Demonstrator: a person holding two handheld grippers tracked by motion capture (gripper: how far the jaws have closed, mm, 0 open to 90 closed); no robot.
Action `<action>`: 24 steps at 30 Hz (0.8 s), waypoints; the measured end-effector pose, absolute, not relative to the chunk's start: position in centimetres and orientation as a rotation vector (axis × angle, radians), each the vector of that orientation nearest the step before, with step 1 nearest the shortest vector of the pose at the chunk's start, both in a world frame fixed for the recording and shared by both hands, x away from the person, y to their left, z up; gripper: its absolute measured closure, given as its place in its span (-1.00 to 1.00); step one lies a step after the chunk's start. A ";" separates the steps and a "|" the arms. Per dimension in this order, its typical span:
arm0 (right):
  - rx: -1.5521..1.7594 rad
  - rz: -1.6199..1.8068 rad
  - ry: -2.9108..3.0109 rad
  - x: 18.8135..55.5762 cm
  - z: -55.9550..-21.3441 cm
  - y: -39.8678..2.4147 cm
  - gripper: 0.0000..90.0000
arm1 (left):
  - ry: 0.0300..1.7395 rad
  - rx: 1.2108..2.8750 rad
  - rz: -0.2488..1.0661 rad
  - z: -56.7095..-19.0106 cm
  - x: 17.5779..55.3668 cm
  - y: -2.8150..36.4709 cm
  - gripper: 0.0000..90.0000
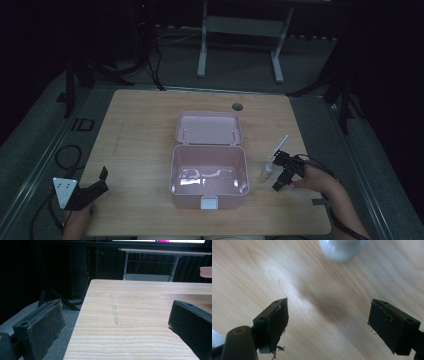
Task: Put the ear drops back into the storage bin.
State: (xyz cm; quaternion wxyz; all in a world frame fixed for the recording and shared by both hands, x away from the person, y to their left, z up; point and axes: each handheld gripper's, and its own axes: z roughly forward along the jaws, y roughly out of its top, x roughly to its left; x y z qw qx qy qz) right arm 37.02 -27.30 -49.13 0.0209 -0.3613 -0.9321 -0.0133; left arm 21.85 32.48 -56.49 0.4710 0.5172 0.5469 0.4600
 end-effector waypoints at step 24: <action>-1.174 -0.060 -2.849 40.7 -49.5 -24.6 -0.42 | 1.340 1.265 1.125 -56.5 21.8 32.5 -0.99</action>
